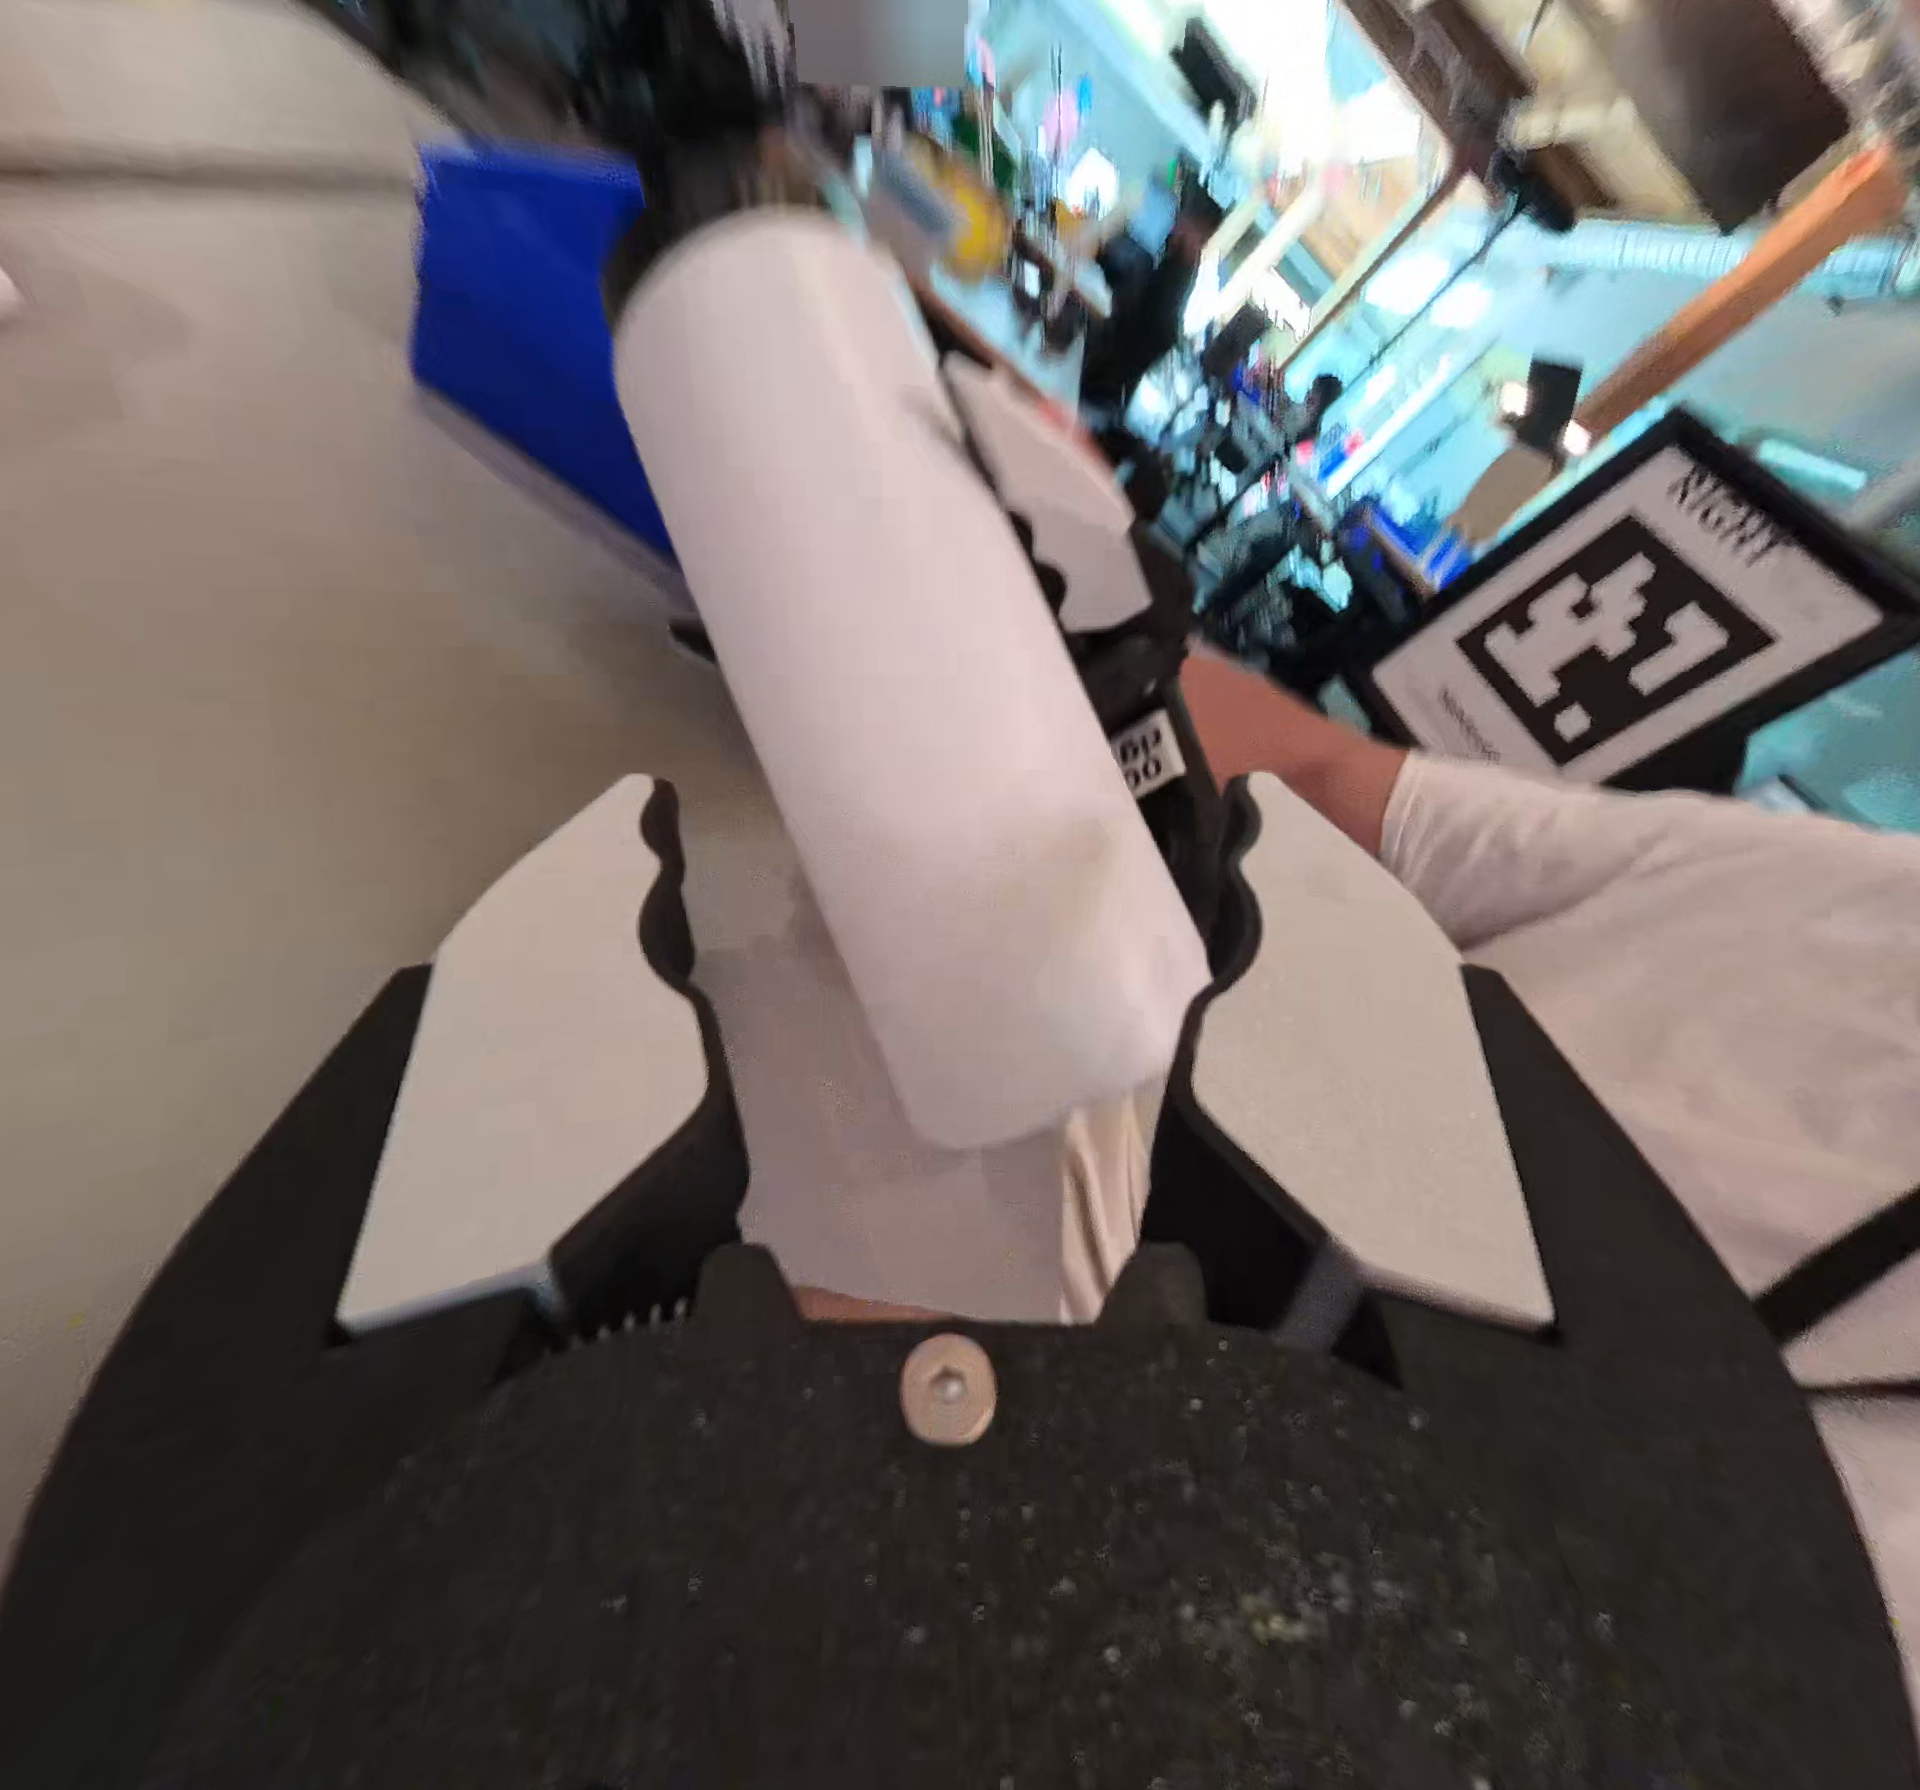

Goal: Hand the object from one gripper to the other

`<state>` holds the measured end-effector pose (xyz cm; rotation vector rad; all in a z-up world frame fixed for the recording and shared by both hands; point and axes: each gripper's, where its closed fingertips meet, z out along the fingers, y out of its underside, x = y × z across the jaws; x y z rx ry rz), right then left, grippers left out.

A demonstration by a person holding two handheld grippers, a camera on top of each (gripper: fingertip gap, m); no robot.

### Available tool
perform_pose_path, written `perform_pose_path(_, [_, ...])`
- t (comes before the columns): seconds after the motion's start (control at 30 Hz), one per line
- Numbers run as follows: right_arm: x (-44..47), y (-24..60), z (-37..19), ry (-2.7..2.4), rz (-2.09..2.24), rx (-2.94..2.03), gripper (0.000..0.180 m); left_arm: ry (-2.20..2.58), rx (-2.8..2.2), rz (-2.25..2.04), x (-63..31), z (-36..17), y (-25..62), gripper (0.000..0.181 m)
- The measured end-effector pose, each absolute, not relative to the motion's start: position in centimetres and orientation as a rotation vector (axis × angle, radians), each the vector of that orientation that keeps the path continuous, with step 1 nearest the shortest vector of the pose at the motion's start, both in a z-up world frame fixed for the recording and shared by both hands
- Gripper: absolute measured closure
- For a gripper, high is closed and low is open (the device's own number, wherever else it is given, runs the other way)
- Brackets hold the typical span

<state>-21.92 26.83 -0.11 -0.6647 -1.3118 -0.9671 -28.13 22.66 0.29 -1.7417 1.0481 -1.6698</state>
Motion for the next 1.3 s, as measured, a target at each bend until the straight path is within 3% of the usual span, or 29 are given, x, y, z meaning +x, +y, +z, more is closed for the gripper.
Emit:
perform_pose_path(0.17, [-19.6,26.9,1.1,-0.999,-0.284,-1.116,0.095,0.844,-1.588,-1.455,-31.2,3.0,26.7,0.085])
perform_pose_path(0.4, [-21.5,24.5,0.9,-0.664,1.013,-1.373,0.096,1.224,-1.559,-1.278,-27.5,-3.5,23.5,0.079])
perform_pose_path(0.6, [-23.2,23.9,1.3,-0.455,1.418,-1.31,0.095,1.228,-1.513,-1.294,-24.4,-4.8,22.0,0.068])
perform_pose_path(0.73, [-23.6,23.7,2.8,-0.299,1.555,-1.176,0.095,1.057,-1.452,-1.469,-23.6,-3.4,21.8,0.069])
perform_pose_path(0.83, [-23.7,24.1,2.7,-0.236,1.546,-1.136,0.095,0.939,-1.355,-1.629,-23.7,-1.6,21.3,0.097])
perform_pose_path(1.1, [-23.4,24.8,2.3,-0.252,1.503,-1.216,0.094,0.904,-1.448,-1.61,-24.1,-1.4,21.9,0.097])
perform_pose_path(1.3, [-21.1,26.3,-0.9,-0.541,1.064,-1.504,0.063,0.872,-1.479,-1.524,-27.6,-0.2,24.4,0.099])
